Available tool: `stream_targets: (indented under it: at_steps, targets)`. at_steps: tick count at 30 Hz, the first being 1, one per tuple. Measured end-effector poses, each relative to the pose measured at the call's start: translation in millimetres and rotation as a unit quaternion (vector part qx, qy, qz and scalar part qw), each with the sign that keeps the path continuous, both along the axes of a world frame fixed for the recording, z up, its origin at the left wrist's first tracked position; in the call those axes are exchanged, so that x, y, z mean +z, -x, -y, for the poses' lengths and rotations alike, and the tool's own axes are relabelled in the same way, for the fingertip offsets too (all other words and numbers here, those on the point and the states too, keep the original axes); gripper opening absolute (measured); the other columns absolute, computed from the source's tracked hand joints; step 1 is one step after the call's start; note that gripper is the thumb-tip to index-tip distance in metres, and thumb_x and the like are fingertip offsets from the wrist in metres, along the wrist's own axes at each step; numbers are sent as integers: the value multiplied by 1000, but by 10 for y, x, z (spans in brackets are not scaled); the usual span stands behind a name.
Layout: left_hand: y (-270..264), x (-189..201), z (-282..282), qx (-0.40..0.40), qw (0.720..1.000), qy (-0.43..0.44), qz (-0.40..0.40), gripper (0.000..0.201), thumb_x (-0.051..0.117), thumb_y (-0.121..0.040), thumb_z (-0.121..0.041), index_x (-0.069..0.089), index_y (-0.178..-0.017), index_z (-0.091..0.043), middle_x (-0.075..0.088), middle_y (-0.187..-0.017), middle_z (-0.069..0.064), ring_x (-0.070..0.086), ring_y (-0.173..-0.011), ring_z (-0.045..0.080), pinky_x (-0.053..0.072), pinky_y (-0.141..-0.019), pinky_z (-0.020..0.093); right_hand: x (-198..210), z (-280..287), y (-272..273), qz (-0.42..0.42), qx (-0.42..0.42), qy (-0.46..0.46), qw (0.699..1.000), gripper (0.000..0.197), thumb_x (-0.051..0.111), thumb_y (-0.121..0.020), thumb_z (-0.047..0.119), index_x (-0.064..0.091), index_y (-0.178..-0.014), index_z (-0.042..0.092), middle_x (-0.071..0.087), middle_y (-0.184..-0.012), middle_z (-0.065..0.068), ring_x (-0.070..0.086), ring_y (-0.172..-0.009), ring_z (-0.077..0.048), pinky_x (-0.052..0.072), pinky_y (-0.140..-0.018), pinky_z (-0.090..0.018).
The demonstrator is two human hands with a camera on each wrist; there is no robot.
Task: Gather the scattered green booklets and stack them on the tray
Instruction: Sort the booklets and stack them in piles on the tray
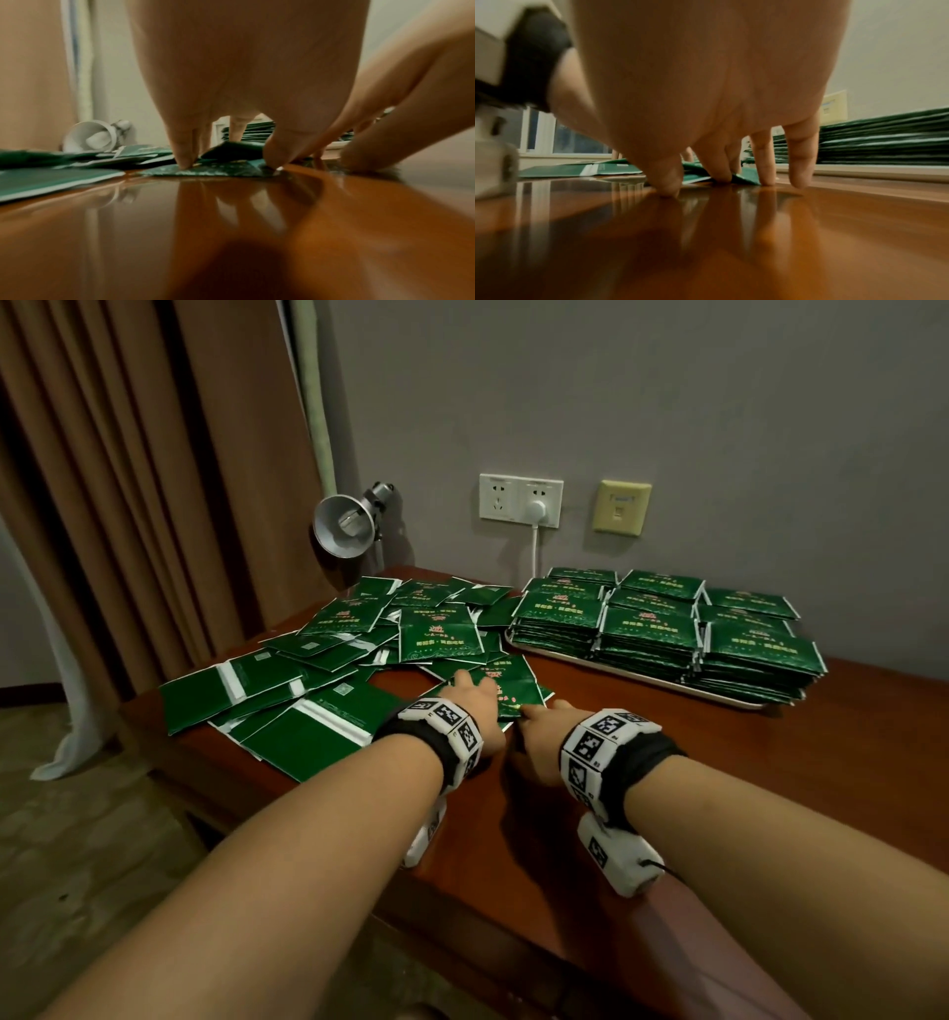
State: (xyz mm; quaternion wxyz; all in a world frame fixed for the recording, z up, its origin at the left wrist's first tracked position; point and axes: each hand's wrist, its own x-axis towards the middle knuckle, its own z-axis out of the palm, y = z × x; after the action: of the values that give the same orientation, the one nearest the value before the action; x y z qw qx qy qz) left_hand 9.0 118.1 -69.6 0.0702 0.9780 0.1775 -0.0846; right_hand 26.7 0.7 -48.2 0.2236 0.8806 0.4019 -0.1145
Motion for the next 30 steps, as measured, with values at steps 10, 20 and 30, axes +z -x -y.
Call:
stream_targets:
  at_steps: [10, 20, 30]
  targets:
    - [138, 84, 486, -96, 994, 25, 42, 66, 60, -81, -19, 34, -142, -16, 34, -127, 13, 59, -89, 30, 55, -70, 36, 177, 1054, 41, 52, -159, -85, 982, 21, 58, -86, 37, 66, -91, 18, 63, -86, -2, 63, -78, -25, 53, -69, -30]
    - [68, 53, 840, -207, 977, 44, 21, 100, 81, -68, -49, 30, -149, -19, 32, -145, 8, 33, -134, 28, 36, -110, 42, 486, 1772, -22, 60, -212, -339, 915, 57, 57, -83, 11, 39, -137, 22, 61, -113, -9, 59, -95, -30, 44, -70, -31]
    - [-225, -11, 737, -220, 970, 5, -99, 126, 80, -64, -61, 2, -156, -22, 5, -163, 2, 2, -149, 29, 11, -120, 45, 514, 1805, -112, 59, -210, -422, 880, 26, 49, -84, 10, 63, -106, 12, 57, -100, -10, 57, -95, -31, 45, -74, -31]
